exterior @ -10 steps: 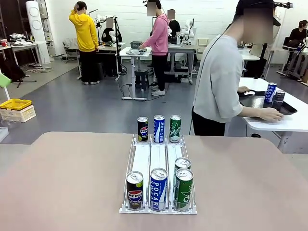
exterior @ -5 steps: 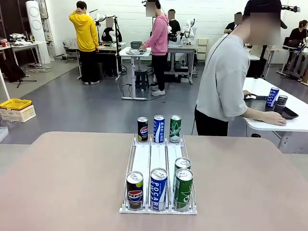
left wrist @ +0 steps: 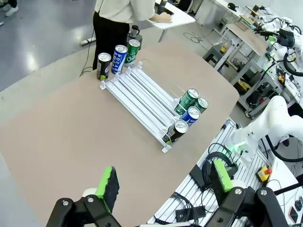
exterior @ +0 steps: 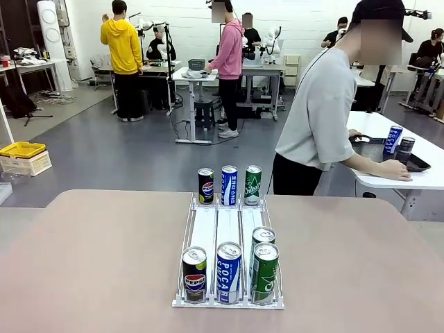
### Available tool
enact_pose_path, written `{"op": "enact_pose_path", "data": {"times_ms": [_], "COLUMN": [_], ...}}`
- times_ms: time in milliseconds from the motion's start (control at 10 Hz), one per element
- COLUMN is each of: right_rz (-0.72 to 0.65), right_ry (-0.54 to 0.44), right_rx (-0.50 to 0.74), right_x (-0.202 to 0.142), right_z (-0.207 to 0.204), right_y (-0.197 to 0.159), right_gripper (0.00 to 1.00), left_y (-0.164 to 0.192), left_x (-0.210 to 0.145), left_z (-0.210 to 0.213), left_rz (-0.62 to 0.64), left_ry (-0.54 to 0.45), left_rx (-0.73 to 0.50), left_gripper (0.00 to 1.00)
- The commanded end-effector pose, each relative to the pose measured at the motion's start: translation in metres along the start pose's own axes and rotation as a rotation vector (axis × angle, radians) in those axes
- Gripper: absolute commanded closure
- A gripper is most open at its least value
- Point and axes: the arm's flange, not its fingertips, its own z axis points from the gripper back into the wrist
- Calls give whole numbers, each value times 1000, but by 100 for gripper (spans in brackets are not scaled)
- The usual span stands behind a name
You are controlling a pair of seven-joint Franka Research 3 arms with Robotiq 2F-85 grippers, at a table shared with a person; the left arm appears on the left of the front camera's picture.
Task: Retrieve and hand over the desired beverage to the person.
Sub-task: Place the picked can on the Handle tray extended by the person.
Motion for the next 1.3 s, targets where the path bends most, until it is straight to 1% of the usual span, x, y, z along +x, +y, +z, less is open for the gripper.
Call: {"op": "enact_pose_path", "data": {"times_ms": [0,1200], "right_rz": [6,6], "right_ry": [-8,-8], "right_rx": [24,24], "right_x": [-1,-1], "right_z": [-3,-3], "right_y": [-1,-1], "right_gripper": [0,0], "left_y": [1,1], "left_x": [1,1], "left_z": [1,1], "left_rz": [-13,-13], "left_ry": [-4,-4], "left_rx": [-10,-10], "left_gripper": [0,0]}}
